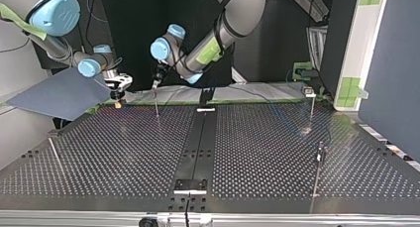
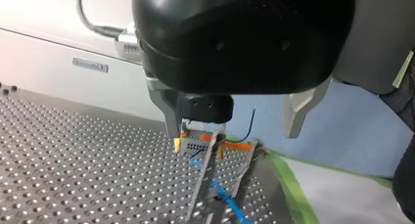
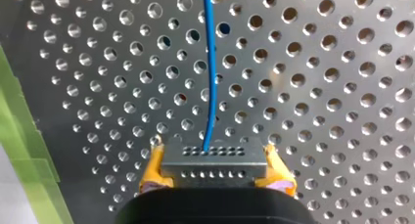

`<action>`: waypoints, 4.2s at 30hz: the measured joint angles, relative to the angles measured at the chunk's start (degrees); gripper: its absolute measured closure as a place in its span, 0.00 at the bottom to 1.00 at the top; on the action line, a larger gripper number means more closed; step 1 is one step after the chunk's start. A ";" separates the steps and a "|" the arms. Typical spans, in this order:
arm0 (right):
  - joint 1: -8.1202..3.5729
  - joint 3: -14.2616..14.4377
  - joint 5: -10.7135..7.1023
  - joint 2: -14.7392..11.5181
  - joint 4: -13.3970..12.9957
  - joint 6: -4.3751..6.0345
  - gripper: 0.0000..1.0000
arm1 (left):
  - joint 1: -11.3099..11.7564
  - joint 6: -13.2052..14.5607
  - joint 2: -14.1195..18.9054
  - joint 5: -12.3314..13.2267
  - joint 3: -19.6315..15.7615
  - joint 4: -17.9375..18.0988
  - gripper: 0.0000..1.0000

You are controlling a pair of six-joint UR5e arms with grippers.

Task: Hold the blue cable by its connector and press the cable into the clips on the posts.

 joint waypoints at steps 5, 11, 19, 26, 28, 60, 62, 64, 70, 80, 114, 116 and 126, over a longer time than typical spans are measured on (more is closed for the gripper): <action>0.19 0.00 0.00 0.00 0.00 0.00 1.00 | -0.46 -0.11 0.00 0.06 -1.73 2.83 0.02; 0.29 -0.01 0.00 0.03 0.00 0.00 1.00 | -0.83 0.17 0.00 -1.19 -1.06 6.02 0.02; 0.31 0.01 0.00 0.00 0.00 0.00 1.00 | -1.17 1.58 -0.05 -3.32 -0.67 6.60 0.02; 0.16 -0.03 0.00 0.02 -0.03 0.01 1.00 | -1.46 5.01 -0.06 -6.08 -0.58 4.22 0.02; 0.13 -0.04 0.00 0.02 -0.03 0.01 1.00 | -1.51 5.81 -0.05 -6.35 -0.58 3.94 0.02; 0.27 -0.07 0.00 0.03 -0.01 0.00 1.00 | -1.25 5.37 0.75 -6.23 -1.76 1.05 0.02; 0.17 -0.06 0.00 0.03 0.00 0.00 1.00 | -1.25 4.77 1.67 -5.35 -2.78 1.57 0.02; 0.11 -0.07 0.00 0.03 0.00 0.00 1.00 | -1.48 4.36 2.78 -4.97 -3.92 2.54 0.02; 0.06 -0.08 0.00 0.02 -0.03 0.07 1.00 | -2.01 2.57 6.30 -6.87 -7.45 5.96 0.02; 0.05 -0.14 0.00 0.03 0.00 0.38 1.00 | -2.73 1.23 12.03 -10.59 -13.19 11.68 0.02; 0.75 -0.11 0.00 0.07 1.01 0.79 1.00 | -2.53 -0.21 30.61 -18.69 -31.77 21.67 0.02; 0.75 -0.11 0.01 0.08 0.98 0.79 1.00 | -2.32 -0.53 31.63 -18.67 -32.79 22.48 0.02; 0.75 -0.11 0.21 0.08 1.03 0.71 1.00 | -1.92 -1.81 37.06 -18.67 -38.22 24.20 0.02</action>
